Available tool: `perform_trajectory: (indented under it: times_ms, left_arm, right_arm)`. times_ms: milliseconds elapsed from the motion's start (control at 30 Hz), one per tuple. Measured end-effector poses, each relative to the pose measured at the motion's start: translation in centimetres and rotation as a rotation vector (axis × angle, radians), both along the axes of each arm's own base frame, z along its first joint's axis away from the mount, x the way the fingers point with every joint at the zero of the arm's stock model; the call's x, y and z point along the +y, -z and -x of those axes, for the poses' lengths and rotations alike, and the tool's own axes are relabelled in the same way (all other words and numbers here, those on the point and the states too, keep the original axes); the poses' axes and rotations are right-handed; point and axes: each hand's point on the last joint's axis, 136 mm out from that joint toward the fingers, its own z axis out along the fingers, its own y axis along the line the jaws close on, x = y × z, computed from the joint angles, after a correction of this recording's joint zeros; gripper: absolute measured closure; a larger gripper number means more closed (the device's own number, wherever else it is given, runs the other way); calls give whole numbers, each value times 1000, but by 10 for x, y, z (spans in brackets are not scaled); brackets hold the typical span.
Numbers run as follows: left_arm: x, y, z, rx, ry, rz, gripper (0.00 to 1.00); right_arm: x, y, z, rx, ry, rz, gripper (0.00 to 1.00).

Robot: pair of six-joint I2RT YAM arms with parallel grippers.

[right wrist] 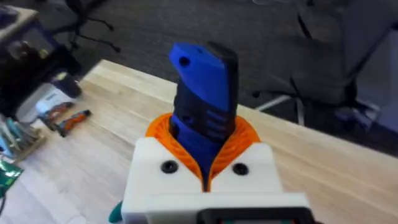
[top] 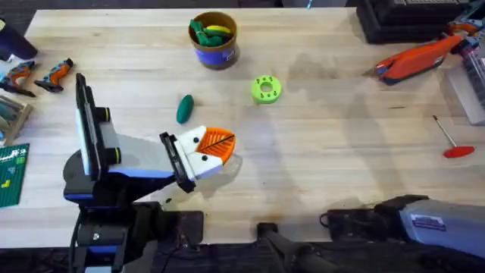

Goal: Pick up the gripper from the table and insert it into the empty holder that is missing its gripper. Then pick up a screw, insert it into the mounting hole, and use the screwdriver to tighten it. Finally, clean up the table by picking up the vegetable and placing it into the bucket.

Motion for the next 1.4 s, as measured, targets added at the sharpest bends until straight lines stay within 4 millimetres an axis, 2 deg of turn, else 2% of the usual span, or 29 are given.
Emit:
perform_trajectory:
  times_ms: [133,333,500,700,967,1233,1300,1400]
  left_arm:
    - [0,0,0,0,0,0,993]
    - [0,0,0,0,0,0,993]
    - [0,0,0,0,0,0,993]
    - [0,0,0,0,0,0,993]
    - [0,0,0,0,0,0,993]
    - [0,0,0,0,0,0,993]
    - [0,0,0,0,0,0,993]
    - [0,0,0,0,0,0,993]
  right_arm:
    - [12,-21,22,-51,-52,-18,974]
    - [34,-40,33,-172,-114,-53,974]
    - [56,-20,39,-215,-203,-100,974]
    - [72,5,43,-261,-311,-179,974]
    - [83,15,69,-389,-454,-305,974]
    - [83,52,85,-348,-496,-383,974]
    - [94,57,96,-335,-534,-403,974]
    - [106,51,108,-354,-579,-419,974]
